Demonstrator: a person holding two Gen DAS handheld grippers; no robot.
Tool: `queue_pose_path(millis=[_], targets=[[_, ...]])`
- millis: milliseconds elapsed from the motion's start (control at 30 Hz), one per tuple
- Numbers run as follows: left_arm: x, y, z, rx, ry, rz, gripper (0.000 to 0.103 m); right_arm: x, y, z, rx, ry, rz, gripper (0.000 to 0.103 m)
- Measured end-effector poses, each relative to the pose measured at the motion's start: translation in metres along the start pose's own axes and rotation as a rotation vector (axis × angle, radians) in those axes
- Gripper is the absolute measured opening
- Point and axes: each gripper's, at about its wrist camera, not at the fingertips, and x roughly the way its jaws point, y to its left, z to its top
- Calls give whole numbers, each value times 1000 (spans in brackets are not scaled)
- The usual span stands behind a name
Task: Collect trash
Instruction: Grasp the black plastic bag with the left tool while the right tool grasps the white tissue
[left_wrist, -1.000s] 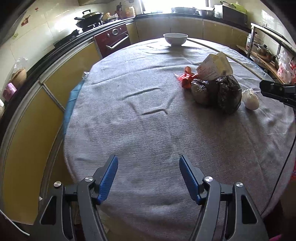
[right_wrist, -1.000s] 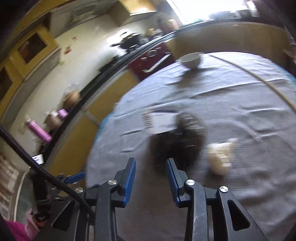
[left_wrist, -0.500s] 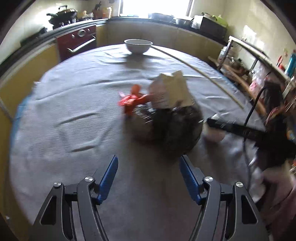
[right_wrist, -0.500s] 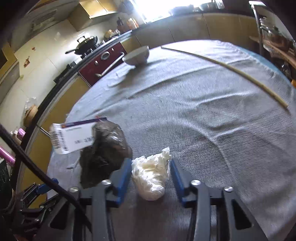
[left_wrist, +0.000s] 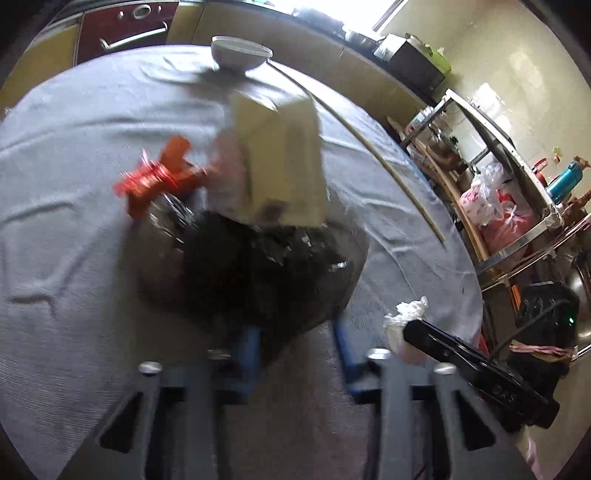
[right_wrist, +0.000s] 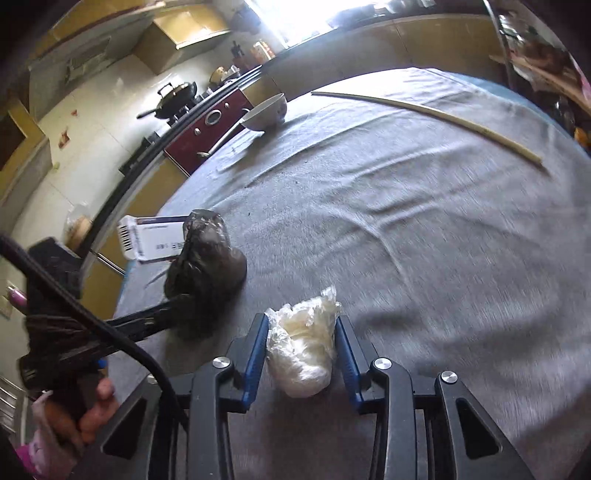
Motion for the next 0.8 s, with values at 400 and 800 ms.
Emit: queue_pose_path(millis=[400,800], targets=[[-25,0,-22,-1,-62,-15,1,-15,-8,-22,29,-13,44,39],[-20,15,-14,-67,-53,37,48,-15,-14,-27,60,-31,72,39]])
